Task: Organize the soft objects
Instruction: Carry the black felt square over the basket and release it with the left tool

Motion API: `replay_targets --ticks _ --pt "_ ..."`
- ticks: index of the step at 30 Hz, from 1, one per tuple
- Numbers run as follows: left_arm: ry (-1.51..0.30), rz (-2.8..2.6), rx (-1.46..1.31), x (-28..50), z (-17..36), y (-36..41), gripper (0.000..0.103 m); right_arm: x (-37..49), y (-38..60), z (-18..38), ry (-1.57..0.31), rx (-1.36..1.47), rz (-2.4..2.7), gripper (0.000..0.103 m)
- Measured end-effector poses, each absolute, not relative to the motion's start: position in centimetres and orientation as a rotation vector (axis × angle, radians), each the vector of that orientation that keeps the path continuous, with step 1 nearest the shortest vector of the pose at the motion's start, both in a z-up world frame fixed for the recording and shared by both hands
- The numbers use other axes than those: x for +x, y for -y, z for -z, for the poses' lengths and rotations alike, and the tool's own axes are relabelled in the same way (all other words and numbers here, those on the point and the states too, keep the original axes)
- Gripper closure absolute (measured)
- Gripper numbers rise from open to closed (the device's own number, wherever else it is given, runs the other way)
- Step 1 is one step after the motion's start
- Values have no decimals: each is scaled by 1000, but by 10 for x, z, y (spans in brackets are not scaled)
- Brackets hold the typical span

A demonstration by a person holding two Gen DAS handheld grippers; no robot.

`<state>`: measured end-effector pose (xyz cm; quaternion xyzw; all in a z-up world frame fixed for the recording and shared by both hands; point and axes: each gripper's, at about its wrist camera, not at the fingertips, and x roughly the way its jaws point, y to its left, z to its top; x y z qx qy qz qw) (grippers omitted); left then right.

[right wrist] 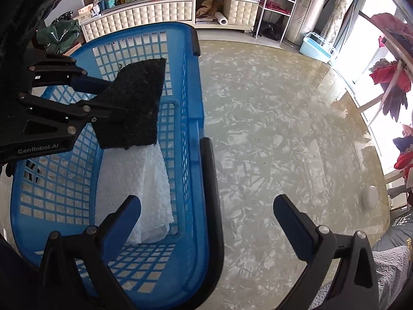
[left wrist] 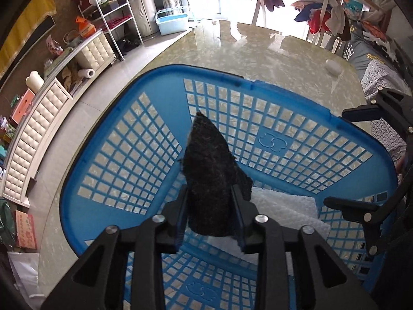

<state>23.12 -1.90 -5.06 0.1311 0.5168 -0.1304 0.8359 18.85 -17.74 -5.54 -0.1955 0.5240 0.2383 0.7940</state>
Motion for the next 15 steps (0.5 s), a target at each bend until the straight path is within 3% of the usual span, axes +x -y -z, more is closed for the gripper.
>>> replay_targets --ticks 2,4,6,11,15 --pt "-1091 273 289 231 50 21 62 192 177 54 -1126 -417 -513 0" --pt "-1087 275 298 229 51 24 46 191 180 54 -1124 -413 -514 0" --pt "-1074 275 312 228 50 28 40 190 180 54 -1121 -413 -515 0" --pt "-1067 235 350 227 48 34 39 185 180 52 -1115 -408 -514 0" --pt "-1079 216 304 226 40 28 28 180 182 45 -1105 -400 -514 0"
